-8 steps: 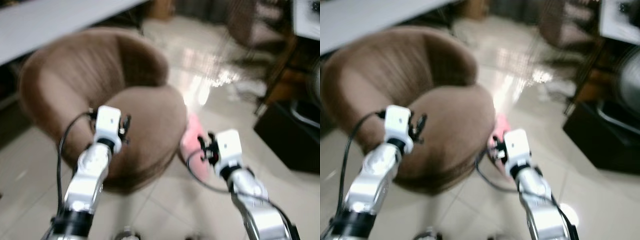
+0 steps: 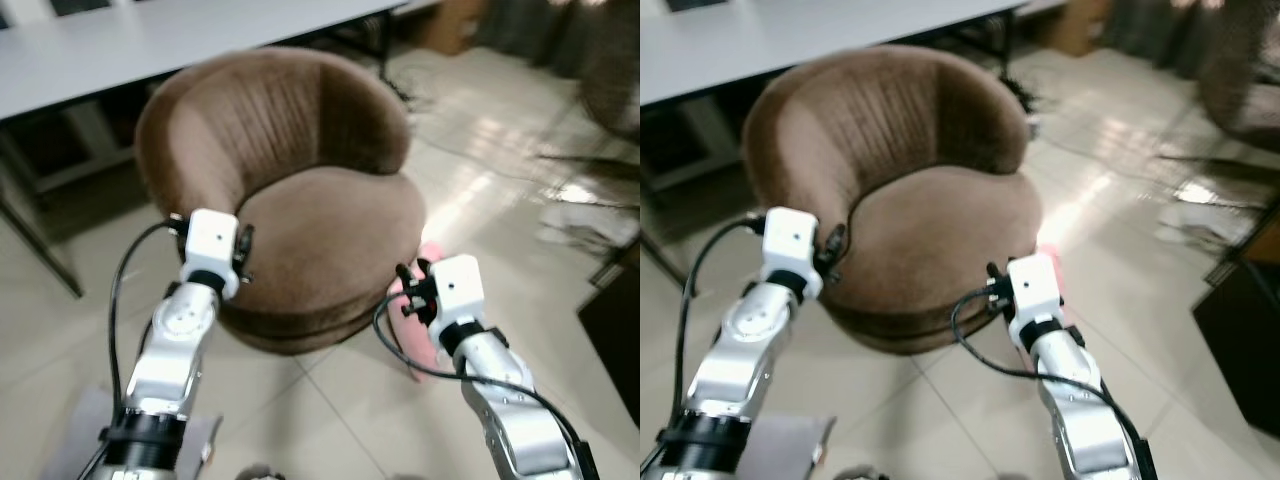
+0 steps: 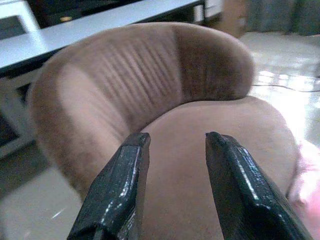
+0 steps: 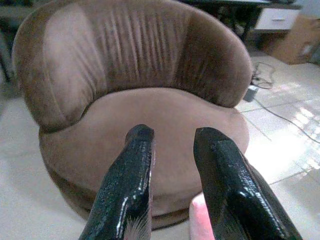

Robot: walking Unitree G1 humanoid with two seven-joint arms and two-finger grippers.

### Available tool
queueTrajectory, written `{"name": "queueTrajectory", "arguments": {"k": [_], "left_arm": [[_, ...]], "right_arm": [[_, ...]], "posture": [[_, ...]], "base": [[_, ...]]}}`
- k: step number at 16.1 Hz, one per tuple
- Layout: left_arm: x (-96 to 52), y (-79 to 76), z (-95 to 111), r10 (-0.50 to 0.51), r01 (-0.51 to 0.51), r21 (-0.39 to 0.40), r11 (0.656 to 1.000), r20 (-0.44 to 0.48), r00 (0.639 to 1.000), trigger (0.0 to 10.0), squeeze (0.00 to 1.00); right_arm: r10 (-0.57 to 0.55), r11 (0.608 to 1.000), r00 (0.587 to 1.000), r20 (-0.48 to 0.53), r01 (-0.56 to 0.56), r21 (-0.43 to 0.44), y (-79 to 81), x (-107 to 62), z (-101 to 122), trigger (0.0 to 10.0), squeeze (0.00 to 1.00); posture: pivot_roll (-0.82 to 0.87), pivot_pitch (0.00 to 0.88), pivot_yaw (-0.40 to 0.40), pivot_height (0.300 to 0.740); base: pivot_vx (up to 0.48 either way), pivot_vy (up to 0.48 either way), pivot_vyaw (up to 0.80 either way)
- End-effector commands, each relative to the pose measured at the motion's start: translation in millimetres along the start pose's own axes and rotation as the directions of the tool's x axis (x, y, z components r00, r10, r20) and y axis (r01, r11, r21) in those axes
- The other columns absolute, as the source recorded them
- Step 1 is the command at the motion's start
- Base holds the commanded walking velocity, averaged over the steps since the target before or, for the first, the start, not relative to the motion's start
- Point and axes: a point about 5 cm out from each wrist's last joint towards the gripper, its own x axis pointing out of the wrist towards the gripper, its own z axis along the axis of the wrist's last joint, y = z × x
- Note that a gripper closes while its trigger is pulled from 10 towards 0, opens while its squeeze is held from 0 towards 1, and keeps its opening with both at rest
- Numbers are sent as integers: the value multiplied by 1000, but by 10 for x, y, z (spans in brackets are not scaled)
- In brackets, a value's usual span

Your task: Move the pillow to the sofa from floor

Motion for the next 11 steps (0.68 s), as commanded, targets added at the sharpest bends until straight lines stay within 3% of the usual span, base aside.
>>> {"name": "queueTrajectory", "arguments": {"k": [1, 11], "left_arm": [[28, -60, 61, -14, 14, 4, 1000, 20, 1000, 10000, 0], [32, -68, 51, -22, 21, 14, 1000, 20, 1000, 10000, 0]], "right_arm": [[-23, 1000, 1000, 1, 23, -17, -62, -4, -2, 10000, 0], [-22, 999, 1000, 6, 22, -24, -56, -2, -14, 10000, 0]], "posture": [[-63, 47, 50, 740], [-64, 34, 55, 740]], "base": [[0, -480, 800], [0, -480, 800]]}}
